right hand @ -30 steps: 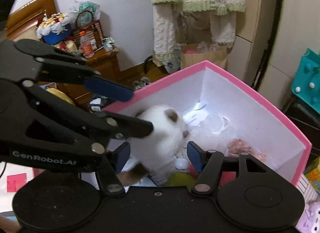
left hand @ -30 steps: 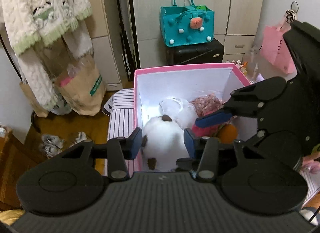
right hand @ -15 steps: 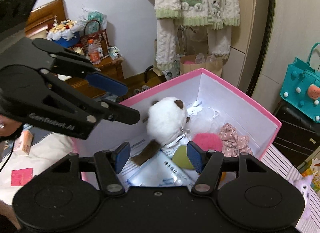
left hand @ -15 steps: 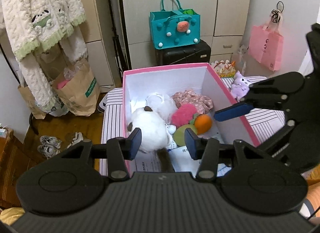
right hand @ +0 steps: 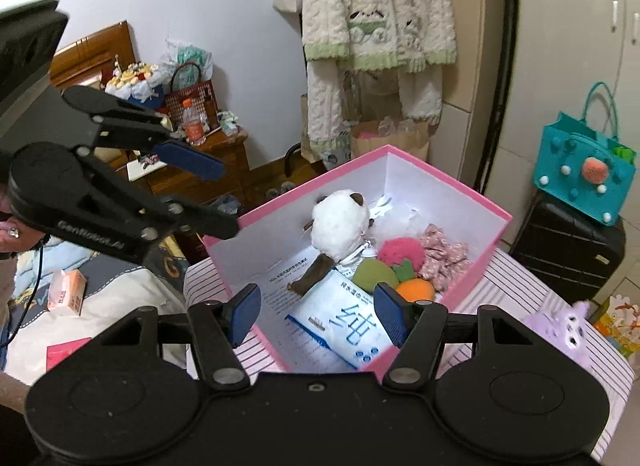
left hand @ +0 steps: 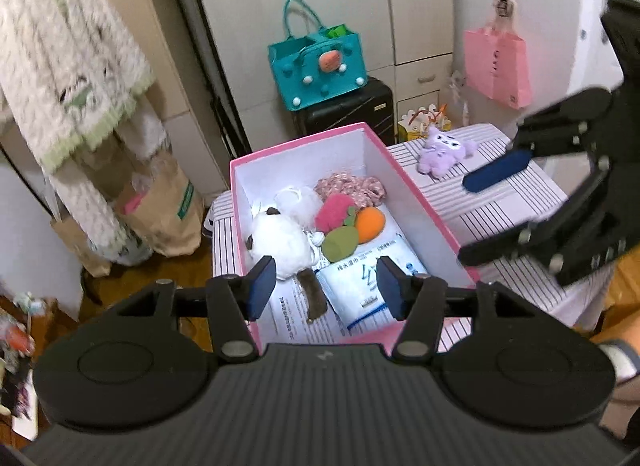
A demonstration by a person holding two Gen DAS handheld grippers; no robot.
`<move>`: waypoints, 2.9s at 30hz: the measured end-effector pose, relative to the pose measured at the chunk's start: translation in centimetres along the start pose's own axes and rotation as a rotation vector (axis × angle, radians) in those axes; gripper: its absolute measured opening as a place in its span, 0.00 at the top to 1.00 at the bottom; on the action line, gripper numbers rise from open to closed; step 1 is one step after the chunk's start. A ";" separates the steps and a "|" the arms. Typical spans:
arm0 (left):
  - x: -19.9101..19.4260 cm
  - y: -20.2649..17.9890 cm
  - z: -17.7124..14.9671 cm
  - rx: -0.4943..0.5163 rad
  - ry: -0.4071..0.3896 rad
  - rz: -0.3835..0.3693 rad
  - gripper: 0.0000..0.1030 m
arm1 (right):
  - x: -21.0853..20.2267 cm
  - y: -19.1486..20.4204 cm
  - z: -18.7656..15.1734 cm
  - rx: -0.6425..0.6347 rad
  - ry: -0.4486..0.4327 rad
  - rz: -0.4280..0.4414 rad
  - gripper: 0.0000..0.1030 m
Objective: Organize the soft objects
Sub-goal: 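Withdraw both tools from the box toward the lilac plush toy, then grasp the lilac plush toy with the right gripper while the left gripper pinches it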
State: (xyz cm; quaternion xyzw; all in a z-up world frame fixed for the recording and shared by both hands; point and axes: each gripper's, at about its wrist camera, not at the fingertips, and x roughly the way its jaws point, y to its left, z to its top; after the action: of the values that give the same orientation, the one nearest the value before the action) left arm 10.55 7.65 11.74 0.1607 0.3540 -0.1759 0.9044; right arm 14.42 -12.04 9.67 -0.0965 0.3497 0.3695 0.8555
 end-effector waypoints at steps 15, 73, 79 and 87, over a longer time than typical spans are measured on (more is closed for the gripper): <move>-2.9 -8.4 -1.9 0.144 0.014 -0.163 0.45 | -7.9 1.4 -8.2 0.008 -0.019 -0.171 0.34; 24.0 -17.2 9.3 -0.488 -0.077 -0.157 0.45 | 2.3 -23.6 -14.2 -0.057 -0.186 -0.216 0.29; 28.1 -16.2 9.4 -0.613 -0.035 -0.106 0.45 | 5.3 -26.6 -13.4 -0.063 -0.137 -0.157 0.29; 31.2 -14.8 8.7 -0.704 -0.014 -0.079 0.45 | 8.7 -28.8 -12.7 -0.033 -0.100 -0.122 0.24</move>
State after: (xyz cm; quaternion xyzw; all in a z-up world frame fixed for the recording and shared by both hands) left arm 30.65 -15.40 -6.39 -0.1761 0.3926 -0.0791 0.8992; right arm 32.05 -32.90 -8.20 -0.1130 0.2938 0.3266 0.8912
